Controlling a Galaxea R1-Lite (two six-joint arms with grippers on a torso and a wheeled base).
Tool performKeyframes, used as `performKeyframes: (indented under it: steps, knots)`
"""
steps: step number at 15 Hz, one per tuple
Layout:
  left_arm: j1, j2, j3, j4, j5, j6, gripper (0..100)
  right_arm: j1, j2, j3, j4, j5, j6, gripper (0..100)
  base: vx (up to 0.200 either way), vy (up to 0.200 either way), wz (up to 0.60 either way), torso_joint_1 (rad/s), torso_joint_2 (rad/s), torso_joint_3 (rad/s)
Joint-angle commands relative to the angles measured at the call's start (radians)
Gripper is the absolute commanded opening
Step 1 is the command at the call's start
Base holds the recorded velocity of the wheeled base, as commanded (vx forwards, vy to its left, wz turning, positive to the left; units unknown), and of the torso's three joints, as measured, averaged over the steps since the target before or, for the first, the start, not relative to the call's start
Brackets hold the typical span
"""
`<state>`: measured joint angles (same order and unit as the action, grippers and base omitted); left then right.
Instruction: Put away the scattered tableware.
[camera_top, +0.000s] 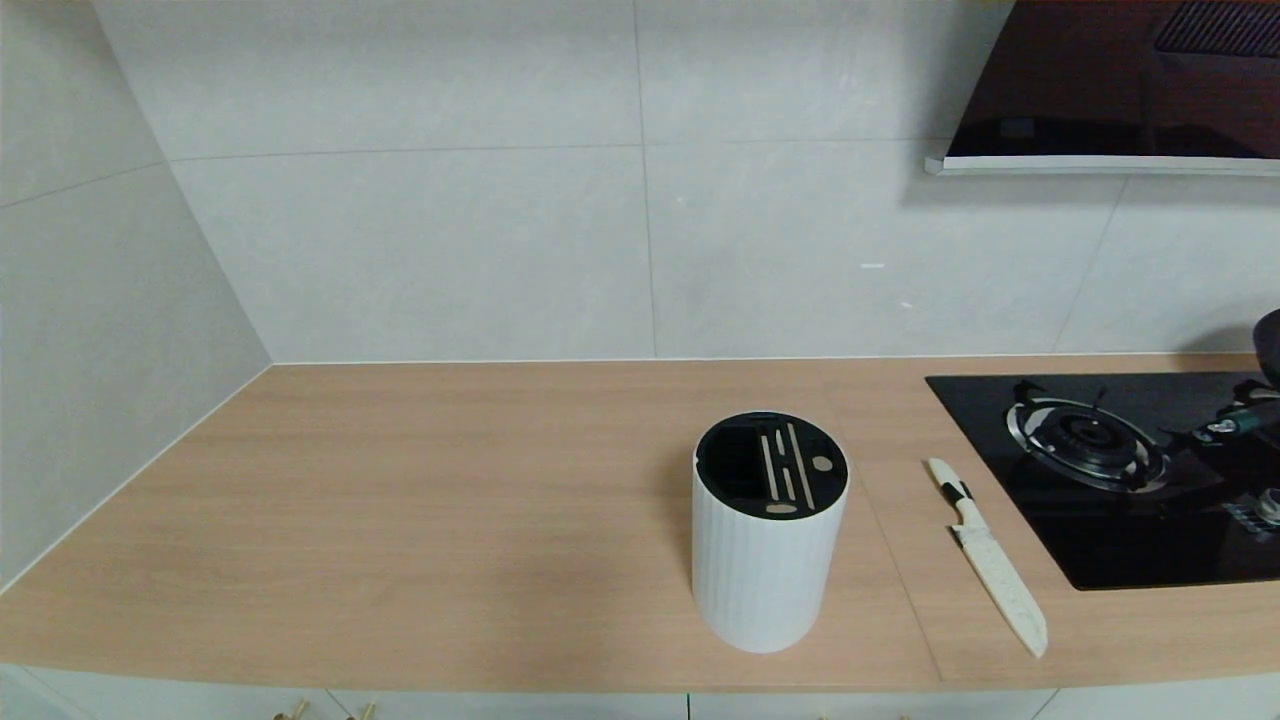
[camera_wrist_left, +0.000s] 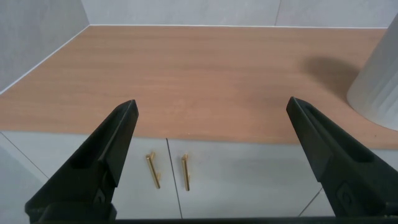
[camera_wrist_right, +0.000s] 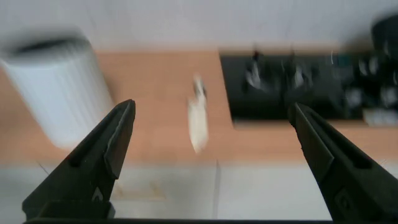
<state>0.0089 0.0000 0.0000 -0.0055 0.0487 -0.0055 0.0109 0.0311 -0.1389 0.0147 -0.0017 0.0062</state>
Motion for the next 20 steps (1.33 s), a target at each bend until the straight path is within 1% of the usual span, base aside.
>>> performKeyframes:
  steps: [1, 2, 3, 4, 5, 6, 7, 8, 13, 17, 19, 20]
  knots:
    - [0.000, 0.000, 0.000, -0.001, 0.000, -0.001, 100, 0.024, 0.225, -0.103, 0.007, 0.054, 0.011, 100, 0.000, 0.000, 0.00, 0.000, 0.00, 0.000]
    - [0.000, 0.000, 0.000, -0.001, 0.000, -0.001, 100, 0.024, 0.325, -0.122, 0.002, 0.055, 0.011, 100, 0.000, 0.000, 0.00, 0.000, 0.00, 0.000]
    - [0.000, 0.000, 0.000, -0.001, 0.000, -0.001, 100, 0.026, 0.332, -0.125, 0.002, 0.055, 0.011, 100, 0.000, 0.000, 0.00, 0.000, 0.00, 0.000]
    - [0.000, 0.000, 0.000, -0.001, 0.000, -0.001, 100, 0.027, 0.550, -0.179, -0.004, 0.058, -0.006, 100, 0.000, 0.000, 0.00, 0.000, 0.00, 0.000]
    - [0.000, 0.000, 0.000, -0.001, 0.000, -0.001, 100, 0.031, 0.658, -0.212, -0.005, 0.060, -0.012, 100, 0.000, 0.000, 0.00, 0.000, 0.00, 0.000]
    - [0.000, 0.000, 0.000, -0.001, 0.000, -0.001, 100, 0.055, 0.751, -0.245, -0.007, 0.060, -0.014, 100, 0.000, 0.000, 0.00, 0.000, 0.00, 0.000]
    - [0.000, 0.000, 0.000, -0.001, 0.000, -0.001, 100, 0.080, 0.848, -0.271, -0.024, 0.058, -0.014, 100, 0.000, 0.000, 0.00, 0.000, 0.00, 0.000]
    - [0.000, 0.000, 0.000, -0.001, 0.000, -0.001, 100, 0.081, 0.935, -0.281, -0.064, 0.058, -0.014, 100, 0.000, 0.000, 0.00, 0.000, 0.00, 0.000]
    - [0.000, 0.000, 0.000, -0.001, 0.000, -0.001, 100, 0.100, 1.399, -0.283, -0.417, 0.049, -0.015, 100, 0.000, 0.000, 0.00, 0.000, 0.00, 0.000]
    - [0.000, 0.000, 0.000, -0.001, 0.000, -0.001, 100, 0.100, 1.643, -0.283, -0.614, 0.040, -0.017, 100, 0.000, 0.000, 0.00, 0.000, 0.00, 0.000]
    - [0.000, 0.000, 0.000, -0.001, 0.000, -0.001, 100, 0.100, 1.790, -0.295, -0.749, 0.014, -0.020, 100, 0.000, 0.000, 0.00, 0.000, 0.00, 0.000]
    - [0.000, 0.000, 0.000, -0.001, 0.000, -0.001, 100, 0.100, 1.837, -0.298, -0.789, -0.004, -0.020, 100, 0.000, 0.000, 0.00, 0.000, 0.00, 0.000]
